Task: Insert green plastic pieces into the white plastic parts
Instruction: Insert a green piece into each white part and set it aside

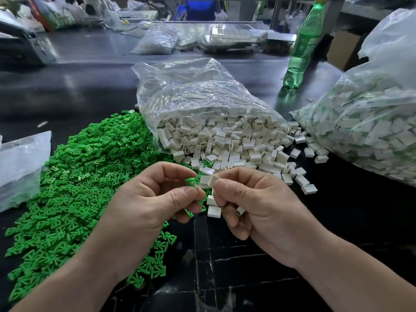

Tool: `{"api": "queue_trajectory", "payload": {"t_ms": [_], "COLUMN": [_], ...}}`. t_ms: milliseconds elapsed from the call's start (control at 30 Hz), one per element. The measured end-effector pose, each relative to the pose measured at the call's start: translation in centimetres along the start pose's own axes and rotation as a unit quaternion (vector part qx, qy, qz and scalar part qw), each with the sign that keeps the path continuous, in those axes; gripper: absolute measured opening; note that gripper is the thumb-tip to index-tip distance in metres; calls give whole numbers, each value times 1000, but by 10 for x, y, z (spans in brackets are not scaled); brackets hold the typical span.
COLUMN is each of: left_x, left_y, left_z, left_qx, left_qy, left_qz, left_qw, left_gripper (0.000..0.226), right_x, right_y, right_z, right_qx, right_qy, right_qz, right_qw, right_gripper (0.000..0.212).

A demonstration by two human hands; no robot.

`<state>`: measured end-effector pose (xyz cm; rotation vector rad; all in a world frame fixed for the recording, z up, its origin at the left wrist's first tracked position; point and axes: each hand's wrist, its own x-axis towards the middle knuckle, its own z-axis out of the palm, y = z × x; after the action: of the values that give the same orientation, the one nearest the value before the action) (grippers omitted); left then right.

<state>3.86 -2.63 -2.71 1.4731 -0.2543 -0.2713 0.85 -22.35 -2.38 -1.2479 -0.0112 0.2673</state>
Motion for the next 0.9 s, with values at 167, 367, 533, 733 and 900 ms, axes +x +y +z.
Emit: {"api": "queue_trajectory", "payload": {"t_ms": [167, 367, 533, 733, 900], "left_x": [-2, -3, -6, -7, -9], "left_y": [-3, -1, -1, -4, -5], "left_z": [-1, 1, 7, 9, 14], "left_qx": [33, -20, -38, -20, -42], "left_qy": [20, 23, 0, 12, 6], "left_qz": [34, 15, 7, 22, 9], "left_qw": [999, 999, 999, 999, 999], "left_gripper": [27, 20, 16, 22, 20], "right_x": [0, -1, -2, -3, -5], "right_y": [2, 5, 7, 8, 7], "right_z": [-1, 1, 2, 1, 2], "right_qx": [-51, -122, -166, -187, -194], "right_qy": [-8, -10, -13, -12, -6], "right_qz": [-15, -29, -57, -73, -74], "right_qw": [999, 992, 984, 980, 978], "right_gripper": [8, 13, 16, 12, 13]}}
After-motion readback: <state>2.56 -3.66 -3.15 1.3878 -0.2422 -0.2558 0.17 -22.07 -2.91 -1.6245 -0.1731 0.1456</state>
